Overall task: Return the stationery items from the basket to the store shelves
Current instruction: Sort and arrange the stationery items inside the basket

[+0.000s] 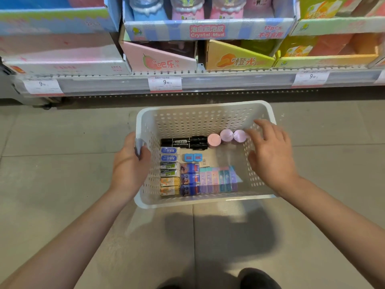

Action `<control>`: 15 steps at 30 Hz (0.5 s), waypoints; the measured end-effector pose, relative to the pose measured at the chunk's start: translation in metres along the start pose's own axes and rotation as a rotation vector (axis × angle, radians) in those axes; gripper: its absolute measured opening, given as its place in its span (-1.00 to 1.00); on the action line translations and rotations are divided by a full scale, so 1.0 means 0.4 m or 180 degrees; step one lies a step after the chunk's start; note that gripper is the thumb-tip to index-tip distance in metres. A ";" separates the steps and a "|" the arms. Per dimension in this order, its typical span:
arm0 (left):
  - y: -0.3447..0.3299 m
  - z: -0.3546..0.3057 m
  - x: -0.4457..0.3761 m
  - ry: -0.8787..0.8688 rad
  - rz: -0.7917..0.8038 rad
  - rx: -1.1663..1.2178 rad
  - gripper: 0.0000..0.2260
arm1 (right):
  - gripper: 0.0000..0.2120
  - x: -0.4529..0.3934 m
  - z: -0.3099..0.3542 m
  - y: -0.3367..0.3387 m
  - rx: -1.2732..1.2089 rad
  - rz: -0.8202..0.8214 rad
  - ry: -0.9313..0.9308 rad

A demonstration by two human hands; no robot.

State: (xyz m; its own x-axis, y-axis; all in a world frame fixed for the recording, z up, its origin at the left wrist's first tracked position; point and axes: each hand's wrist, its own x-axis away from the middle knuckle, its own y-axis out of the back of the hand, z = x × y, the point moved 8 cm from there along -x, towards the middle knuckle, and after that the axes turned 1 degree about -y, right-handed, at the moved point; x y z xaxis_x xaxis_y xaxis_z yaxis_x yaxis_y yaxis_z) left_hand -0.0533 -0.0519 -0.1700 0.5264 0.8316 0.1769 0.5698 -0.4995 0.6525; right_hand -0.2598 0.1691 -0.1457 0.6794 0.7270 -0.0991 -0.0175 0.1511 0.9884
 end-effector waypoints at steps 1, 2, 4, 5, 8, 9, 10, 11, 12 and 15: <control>-0.002 0.003 -0.003 0.0161 0.0119 0.0061 -0.84 | -0.45 0.008 -0.016 -0.003 -0.0051 -0.0024 -0.0112; -0.005 0.005 -0.006 0.0322 0.0254 0.0097 -0.83 | -0.42 0.013 -0.026 -0.004 -0.0156 -0.0011 -0.0191; -0.011 0.008 -0.009 0.0668 0.0592 0.0126 -0.79 | -0.36 0.014 -0.043 0.000 -0.0521 0.0097 -0.0463; -0.016 0.014 -0.010 0.0866 0.0795 0.0138 -0.77 | -0.33 0.011 -0.057 0.001 -0.0736 0.0191 -0.0714; -0.028 0.026 -0.009 0.1266 0.1324 0.0062 -0.73 | -0.30 0.007 -0.097 -0.009 -0.1059 0.0535 -0.1290; -0.027 0.024 -0.008 0.1315 0.1395 0.0041 -0.73 | -0.31 0.004 -0.103 -0.011 -0.1064 0.0613 -0.1329; -0.025 0.019 -0.003 0.1372 0.1445 0.0053 -0.71 | -0.31 0.002 -0.106 -0.007 -0.1053 0.0647 -0.1330; -0.024 0.017 0.001 0.1426 0.1481 0.0121 -0.68 | -0.32 -0.002 -0.106 -0.003 -0.1041 0.0657 -0.1308; -0.022 0.015 0.004 0.1478 0.1497 0.0209 -0.66 | -0.32 -0.006 -0.106 0.002 -0.1024 0.0662 -0.1276; 0.000 -0.013 0.007 0.1450 0.1571 0.0428 -0.63 | -0.32 -0.026 -0.106 0.044 -0.0972 0.0617 -0.1261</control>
State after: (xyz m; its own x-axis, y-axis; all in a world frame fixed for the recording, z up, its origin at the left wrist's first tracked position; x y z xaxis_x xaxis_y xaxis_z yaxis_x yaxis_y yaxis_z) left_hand -0.0552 -0.0482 -0.1658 0.4433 0.5033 0.7418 0.4203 -0.8476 0.3240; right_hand -0.2984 0.1925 -0.1323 0.8662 0.4614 0.1916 -0.3428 0.2700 0.8997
